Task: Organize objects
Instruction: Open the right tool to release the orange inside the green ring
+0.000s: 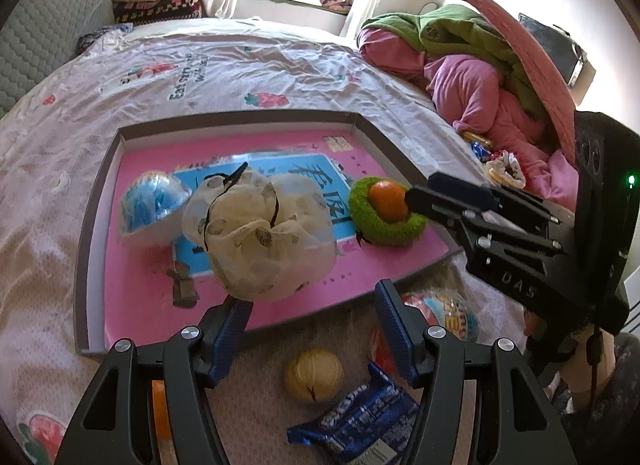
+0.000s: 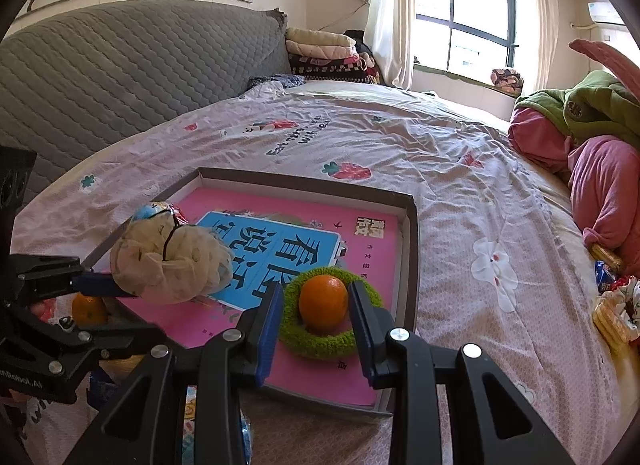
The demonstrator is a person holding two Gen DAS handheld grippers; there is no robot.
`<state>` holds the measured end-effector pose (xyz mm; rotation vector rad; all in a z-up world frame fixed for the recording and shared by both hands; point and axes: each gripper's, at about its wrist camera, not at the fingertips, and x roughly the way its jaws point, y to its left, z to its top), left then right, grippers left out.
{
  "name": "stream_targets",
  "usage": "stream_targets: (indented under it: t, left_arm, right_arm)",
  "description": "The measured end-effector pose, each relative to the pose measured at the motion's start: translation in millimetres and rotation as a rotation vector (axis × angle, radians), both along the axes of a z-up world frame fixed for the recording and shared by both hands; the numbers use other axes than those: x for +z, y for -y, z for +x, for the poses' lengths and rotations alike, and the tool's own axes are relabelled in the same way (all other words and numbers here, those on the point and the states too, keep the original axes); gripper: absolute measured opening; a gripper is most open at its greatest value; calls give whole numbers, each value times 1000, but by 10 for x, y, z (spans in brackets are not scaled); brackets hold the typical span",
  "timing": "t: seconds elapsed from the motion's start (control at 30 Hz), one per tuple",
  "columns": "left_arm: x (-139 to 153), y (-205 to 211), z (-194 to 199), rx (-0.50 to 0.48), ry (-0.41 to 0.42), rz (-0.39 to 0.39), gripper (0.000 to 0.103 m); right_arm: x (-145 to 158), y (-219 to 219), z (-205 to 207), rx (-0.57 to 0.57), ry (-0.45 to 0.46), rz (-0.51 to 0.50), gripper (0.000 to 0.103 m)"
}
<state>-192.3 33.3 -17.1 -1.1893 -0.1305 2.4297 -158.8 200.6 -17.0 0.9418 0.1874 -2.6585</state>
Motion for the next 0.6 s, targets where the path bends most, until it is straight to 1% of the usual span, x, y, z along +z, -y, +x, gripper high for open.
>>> stream_targets:
  t: [0.1,0.27,0.53,0.57,0.6]
  left_arm:
    - [13,18,51,2,-9,-6,65]
    - [46,72,89,9,-1,5,65]
    - [75,179,140,32,4,0,65]
    - [80,192,146,36,5,1,65]
    - [86,211,158,38,7,4,65]
  right_arm:
    - [31,-12,3,-1,-5,-6,34]
    - [56,0,24,2,-10,-6,34]
    - [73,10,24,3,-3,-9,34]
    - [73,11,25,2,-2,-8,35]
    - [72,11,23,1,0,-6,38]
